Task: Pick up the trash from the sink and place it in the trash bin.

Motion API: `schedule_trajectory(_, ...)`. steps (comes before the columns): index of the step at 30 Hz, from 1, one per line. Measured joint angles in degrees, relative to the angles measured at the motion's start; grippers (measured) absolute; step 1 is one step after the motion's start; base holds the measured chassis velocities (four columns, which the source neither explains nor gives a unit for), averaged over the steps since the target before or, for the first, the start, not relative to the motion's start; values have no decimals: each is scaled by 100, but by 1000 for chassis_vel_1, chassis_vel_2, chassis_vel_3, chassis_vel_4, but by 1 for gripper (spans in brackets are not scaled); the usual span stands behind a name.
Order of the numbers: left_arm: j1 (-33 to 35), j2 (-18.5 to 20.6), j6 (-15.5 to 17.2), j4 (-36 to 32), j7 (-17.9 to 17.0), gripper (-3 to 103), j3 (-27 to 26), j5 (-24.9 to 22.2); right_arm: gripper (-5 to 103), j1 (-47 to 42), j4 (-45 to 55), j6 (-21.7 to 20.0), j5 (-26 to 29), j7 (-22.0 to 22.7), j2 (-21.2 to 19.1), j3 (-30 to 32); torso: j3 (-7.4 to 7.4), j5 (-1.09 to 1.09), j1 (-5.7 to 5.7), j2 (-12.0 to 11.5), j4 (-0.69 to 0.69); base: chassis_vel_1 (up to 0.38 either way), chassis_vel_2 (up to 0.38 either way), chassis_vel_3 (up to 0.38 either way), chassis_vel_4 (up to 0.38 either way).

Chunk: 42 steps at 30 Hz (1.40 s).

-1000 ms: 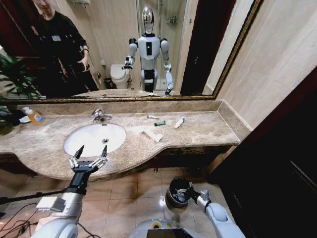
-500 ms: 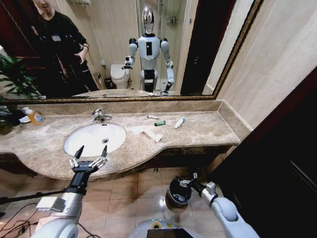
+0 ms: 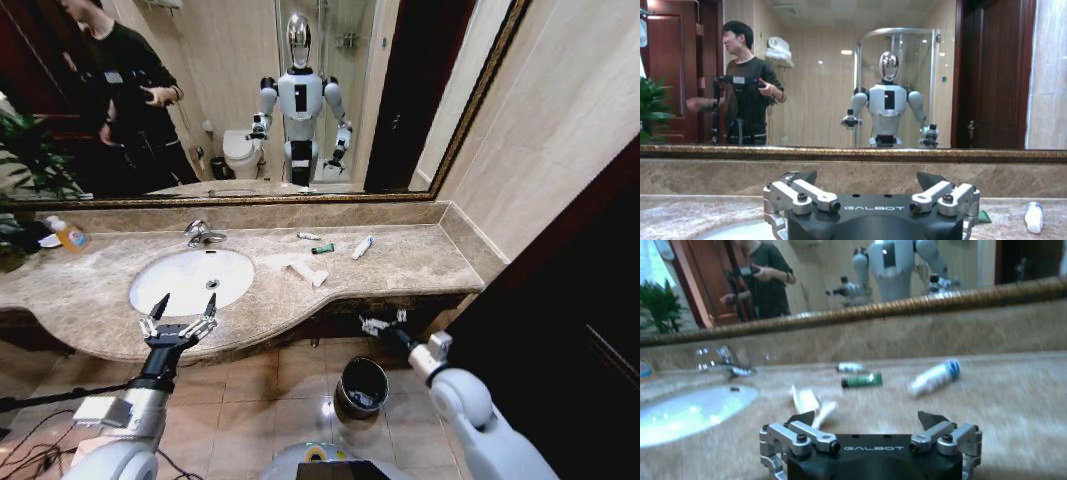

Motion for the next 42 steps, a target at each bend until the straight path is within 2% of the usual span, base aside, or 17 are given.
schedule_trajectory(8,0,0,0,0,0,100,0,0,100,1326,-436,-207,260,285,-111,-455,0,0,0,0,0,0,0,0,0)
schedule_trajectory(12,0,0,0,0,-1,100,0,0,100,2063,-850,-308,361,477,-85,-905,1,0,0,0,0,0,0,0,0)
schedule_trajectory(24,0,0,0,0,-1,100,0,0,100,3268,-2074,-260,592,408,-134,-1524,1,0,1,0,0,0,0,0,0)
schedule_trajectory(30,0,0,0,0,1,100,0,0,100,4106,-3016,-177,583,377,161,-1842,0,-1,1,0,0,0,0,0,0)
schedule_trajectory(42,0,0,0,0,-1,100,0,0,100,5106,-4589,4,552,393,630,-2227,0,-1,0,0,0,0,0,0,0)
